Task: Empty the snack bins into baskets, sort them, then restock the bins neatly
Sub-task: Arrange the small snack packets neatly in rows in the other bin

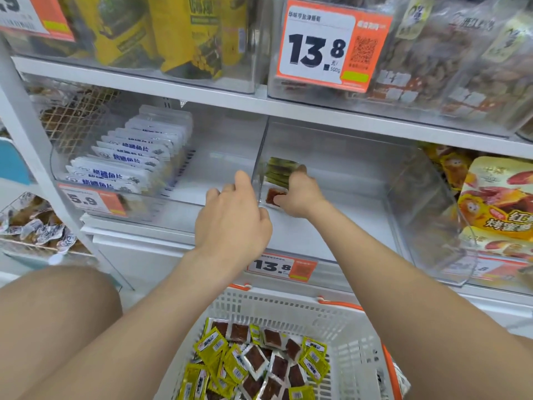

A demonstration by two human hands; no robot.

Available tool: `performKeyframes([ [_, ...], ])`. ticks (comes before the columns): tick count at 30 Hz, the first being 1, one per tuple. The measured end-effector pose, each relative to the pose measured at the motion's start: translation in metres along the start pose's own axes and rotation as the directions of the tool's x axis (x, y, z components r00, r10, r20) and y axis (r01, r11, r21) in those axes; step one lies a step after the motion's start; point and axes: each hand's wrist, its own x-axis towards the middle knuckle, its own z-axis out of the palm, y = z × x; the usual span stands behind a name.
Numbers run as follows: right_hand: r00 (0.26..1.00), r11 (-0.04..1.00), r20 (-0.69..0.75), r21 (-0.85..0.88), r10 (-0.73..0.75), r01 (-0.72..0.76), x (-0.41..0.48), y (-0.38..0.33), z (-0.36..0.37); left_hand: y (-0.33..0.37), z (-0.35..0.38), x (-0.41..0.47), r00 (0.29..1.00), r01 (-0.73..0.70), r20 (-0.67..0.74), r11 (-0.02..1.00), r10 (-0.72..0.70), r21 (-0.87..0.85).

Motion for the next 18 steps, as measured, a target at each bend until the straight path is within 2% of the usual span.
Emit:
performKeyframes([
  [2, 0.999, 1.0, -0.046, -0.014, 0.027, -0.027, -0.001, 0.004, -0.006, -0.001, 0.0, -0.001, 1.0, -0.016, -0.003, 1.0, 0.016, -0.013],
  [9, 0.991, 0.998, -0.129, -0.055, -0.047, 0.04, -0.01, 0.007, -0.01, -0.003, -0.002, -0.004, 0.999, -0.047, -0.013, 0.999, 0.046, -0.012],
  [14, 0.996, 0.996, -0.086, -0.077, 0.039, -0.046, -0.013, 0.01, -0.01, -0.004, -0.002, -0.004, 0.999, -0.05, -0.013, 0.999, 0.05, 0.0],
  [18, 0.997, 0.998, -0.069, -0.052, 0.028, -0.032, -0.018, 0.01, -0.012, -0.005, -0.002, -0.005, 0.997, -0.07, -0.01, 0.998, 0.07, 0.004],
])
